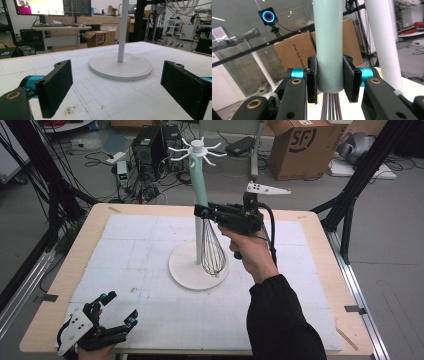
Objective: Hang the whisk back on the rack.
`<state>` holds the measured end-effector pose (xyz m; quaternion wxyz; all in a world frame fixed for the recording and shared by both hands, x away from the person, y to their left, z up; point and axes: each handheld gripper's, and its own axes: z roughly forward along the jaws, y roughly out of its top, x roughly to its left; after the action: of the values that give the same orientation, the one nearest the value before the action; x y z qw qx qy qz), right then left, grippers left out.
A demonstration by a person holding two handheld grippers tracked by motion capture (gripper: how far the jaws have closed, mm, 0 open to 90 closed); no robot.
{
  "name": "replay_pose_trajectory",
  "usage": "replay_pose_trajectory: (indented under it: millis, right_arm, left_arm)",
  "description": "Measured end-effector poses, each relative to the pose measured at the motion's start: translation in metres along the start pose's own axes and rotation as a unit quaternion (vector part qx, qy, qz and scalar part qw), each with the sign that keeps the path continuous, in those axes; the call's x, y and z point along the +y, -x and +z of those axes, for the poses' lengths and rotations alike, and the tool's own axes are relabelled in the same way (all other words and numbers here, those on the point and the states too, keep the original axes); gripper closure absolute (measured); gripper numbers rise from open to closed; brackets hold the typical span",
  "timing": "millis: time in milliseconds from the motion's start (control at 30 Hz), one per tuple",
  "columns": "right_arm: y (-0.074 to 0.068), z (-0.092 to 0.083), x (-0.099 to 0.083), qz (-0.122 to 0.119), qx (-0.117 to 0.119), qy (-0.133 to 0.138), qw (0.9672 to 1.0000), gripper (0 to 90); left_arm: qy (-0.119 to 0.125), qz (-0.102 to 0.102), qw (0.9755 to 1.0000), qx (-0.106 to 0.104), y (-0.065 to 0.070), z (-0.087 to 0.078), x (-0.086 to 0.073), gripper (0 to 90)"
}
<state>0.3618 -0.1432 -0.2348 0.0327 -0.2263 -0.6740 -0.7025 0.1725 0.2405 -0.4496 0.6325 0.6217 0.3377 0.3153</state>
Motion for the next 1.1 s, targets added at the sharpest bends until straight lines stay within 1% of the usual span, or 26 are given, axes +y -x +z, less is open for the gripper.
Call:
replay_pose_trajectory:
  millis: [100,133,167,200,233,267,300,333,367,400,433,467,533,567,600,633,667,700,767,800,833,867,1000,1067,1100]
  right_arm:
    - [-0.003,0.0,0.0,-0.018,-0.015,-0.004,0.9997,68.2]
    - [-0.005,0.0,0.0,-0.026,-0.026,-0.007,0.9993,67.4]
    - [-0.007,0.001,0.0,-0.037,-0.038,-0.014,0.9985,65.3]
    - [-0.008,0.0,-0.001,-0.049,-0.052,-0.019,0.9973,59.7]
    - [-0.008,0.0,-0.002,-0.054,-0.061,-0.021,0.9965,56.0]
    - [-0.008,-0.001,-0.003,-0.051,-0.063,-0.021,0.9964,51.8]
    - [-0.006,-0.003,-0.004,-0.047,-0.066,-0.02,0.9966,49.8]
    - [-0.005,-0.004,-0.006,-0.045,-0.065,-0.018,0.9967,49.6]
    - [-0.004,-0.007,-0.007,-0.046,-0.067,-0.017,0.9966,46.6]
    - [-0.004,-0.009,-0.008,-0.047,-0.073,-0.015,0.9961,41.3]
    - [-0.004,-0.011,-0.009,-0.047,-0.076,-0.015,0.9958,38.9]
    - [-0.004,-0.013,-0.01,-0.053,-0.078,-0.017,0.9954,36.4]
    - [-0.006,-0.017,-0.012,-0.071,-0.094,-0.021,0.9929,30.1]
    - [-0.009,-0.02,-0.014,-0.084,-0.099,-0.024,0.9912,28.6]
    - [-0.011,-0.023,-0.015,-0.093,-0.099,-0.024,0.9904,26.5]
    - [-0.014,-0.026,-0.016,-0.104,-0.106,-0.025,0.9887,24.7]
    - [-0.016,-0.029,-0.017,-0.119,-0.112,-0.029,0.9862,23.7]
    - [-0.019,-0.033,-0.019,-0.127,-0.113,-0.034,0.9848,22.8]
    - [-0.024,-0.042,-0.023,-0.148,-0.122,-0.037,0.9807,21.1]
    - [-0.026,-0.047,-0.025,-0.159,-0.128,-0.038,0.9781,21.1]
    - [-0.029,-0.052,-0.028,-0.173,-0.134,-0.035,0.9752,21.1]
    - [-0.031,-0.058,-0.031,-0.181,-0.138,-0.031,0.9732,21.1]
    - [-0.036,-0.08,-0.051,-0.201,-0.154,-0.027,0.9671,21.2]
    - [-0.036,-0.091,-0.062,-0.198,-0.156,-0.021,0.9675,21.2]
    - [-0.036,-0.096,-0.068,-0.196,-0.162,-0.016,0.9672,21.2]
  left_arm:
    - [0.0,0.001,1.0,0.0,0.0,0.0,0.0,11.1]
    - [0.0,0.001,1.0,-0.001,0.0,0.0,0.0,11.1]
    - [0.0,0.0,1.0,0.0,0.0,0.0,0.0,11.1]
    - [0.0,0.0,1.0,0.0,0.0,0.0,0.0,11.1]
    - [0.0,0.0,1.0,0.0,0.001,0.0,0.0,11.1]
    - [0.0,0.001,1.0,-0.001,0.001,0.0,0.0,11.1]
    - [-0.001,0.001,1.0,-0.001,0.001,0.0,0.0,11.1]
    - [-0.001,0.001,1.0,0.0,0.001,0.0,0.0,11.1]
    - [-0.001,0.001,1.0,0.0,0.001,0.0,0.0,11.1]
    - [0.0,0.001,1.0,0.0,0.001,0.0,0.0,11.1]
    - [-0.001,0.001,1.0,0.001,0.001,0.0,0.0,11.0]
    - [-0.003,0.002,1.0,0.001,0.001,0.001,0.0,11.1]
    - [-0.004,0.001,1.0,-0.002,0.001,0.001,0.0,11.1]
    - [-0.003,0.003,1.0,-0.002,0.001,0.002,-0.001,11.1]
    - [-0.003,0.003,1.0,-0.002,0.002,0.001,0.0,11.1]
    - [-0.002,0.003,1.0,-0.002,0.002,0.001,0.0,11.1]
    - [-0.001,0.003,1.0,-0.002,0.002,0.001,0.0,11.1]
    - [-0.001,0.003,1.0,-0.002,0.002,0.001,0.0,11.1]
    - [0.0,0.003,1.0,-0.002,0.002,0.001,0.0,11.1]
    - [0.0,0.003,1.0,-0.002,0.002,0.001,0.0,11.1]
    - [0.0,0.003,1.0,-0.002,0.002,0.001,0.0,11.0]
    - [0.0,0.003,1.0,-0.002,0.002,0.001,0.0,11.1]
    - [0.0,0.005,1.0,-0.001,0.003,0.002,0.0,11.0]
    - [-0.002,0.007,1.0,-0.001,0.003,0.002,-0.001,11.1]
    - [-0.002,0.006,1.0,-0.001,0.003,0.002,-0.001,11.1]
